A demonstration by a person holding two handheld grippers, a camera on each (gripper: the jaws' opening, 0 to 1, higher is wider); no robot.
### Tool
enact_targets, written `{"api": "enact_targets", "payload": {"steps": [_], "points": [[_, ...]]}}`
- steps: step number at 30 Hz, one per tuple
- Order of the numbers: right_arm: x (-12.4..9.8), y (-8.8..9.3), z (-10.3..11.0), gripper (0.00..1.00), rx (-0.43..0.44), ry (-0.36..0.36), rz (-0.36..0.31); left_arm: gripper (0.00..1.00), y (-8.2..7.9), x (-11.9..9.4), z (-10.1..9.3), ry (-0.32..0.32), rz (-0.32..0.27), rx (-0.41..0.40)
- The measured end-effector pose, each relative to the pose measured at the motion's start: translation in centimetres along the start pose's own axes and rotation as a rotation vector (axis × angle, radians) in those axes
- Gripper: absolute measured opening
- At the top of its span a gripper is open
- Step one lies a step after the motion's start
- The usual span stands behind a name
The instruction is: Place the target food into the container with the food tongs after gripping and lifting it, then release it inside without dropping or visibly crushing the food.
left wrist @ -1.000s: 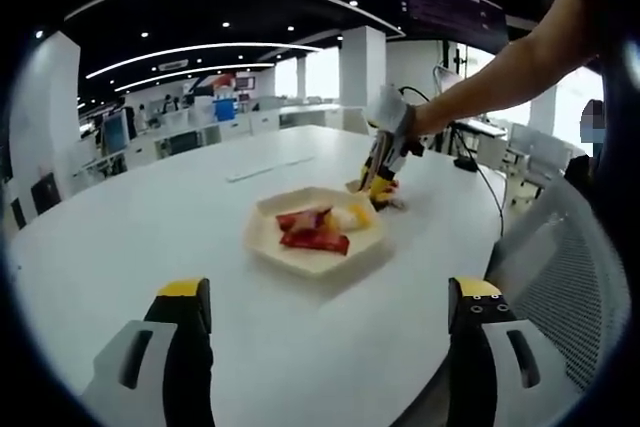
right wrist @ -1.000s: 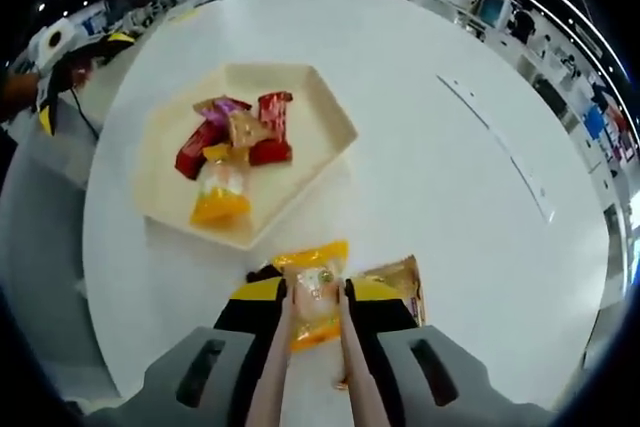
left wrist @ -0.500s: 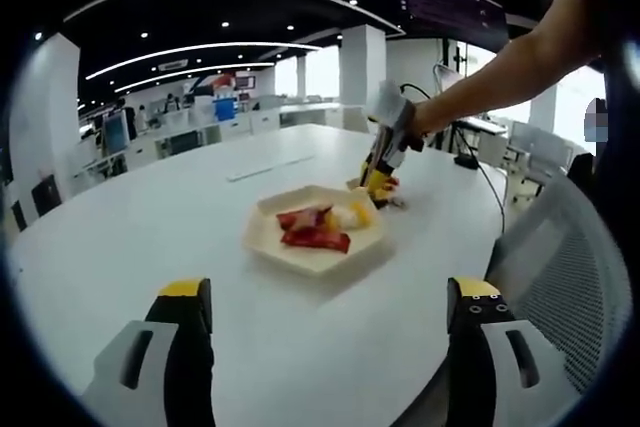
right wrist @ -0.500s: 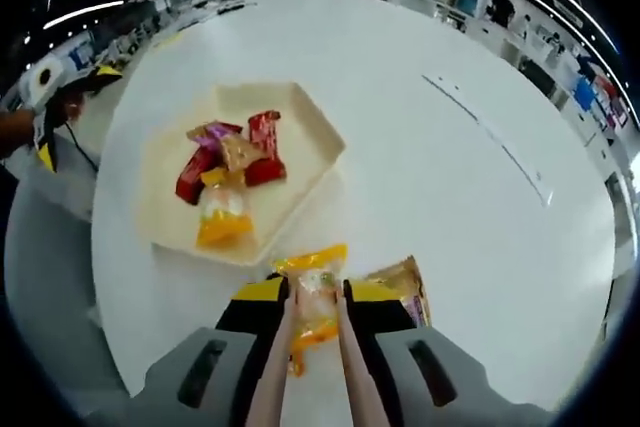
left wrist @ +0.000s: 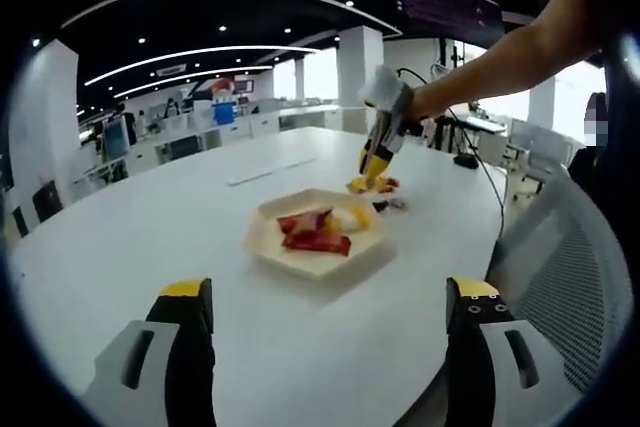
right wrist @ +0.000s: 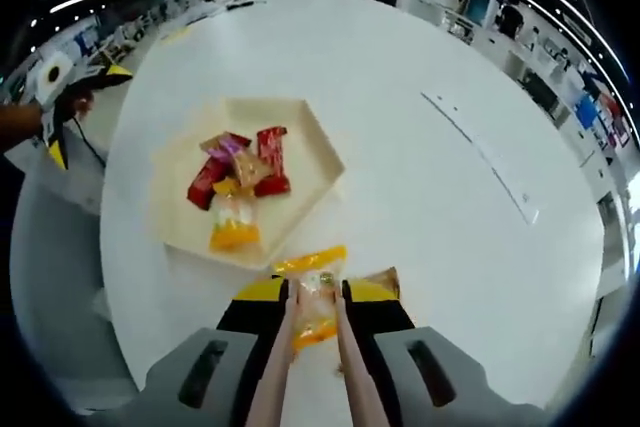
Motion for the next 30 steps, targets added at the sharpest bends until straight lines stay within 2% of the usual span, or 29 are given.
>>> {"api": "enact_targets", "payload": {"steps": [3,6,30], "points": [[-0.4,0.0,-0.3,0.20,0.001,0.003,0.004,0.94,0.0,0.0,0.0,0.000,-0.001,-0.004],[-0.7,-0.1,-0.4,0.20,0.009,0.005,0.008,0.99,0.2,0.3,-0.1,0.026,0.009,-0.030],[-2.8,0.2,-1.3,0.21,0.050,0.033,0.012,0.99,0.2,0.2,-0.1,0.015,0.020,-0.025]]}}
Point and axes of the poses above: the point that each gripper's makers call its tool centre point, and the gripper's own axes: x roughly forward along the fingers, z roughly to its left, y roughly out of its underside, the point moved 10 cm from there along -x, roughly backward along the fingers, and after that the axes turned 4 degrees about -x, right-handed, at the moved point
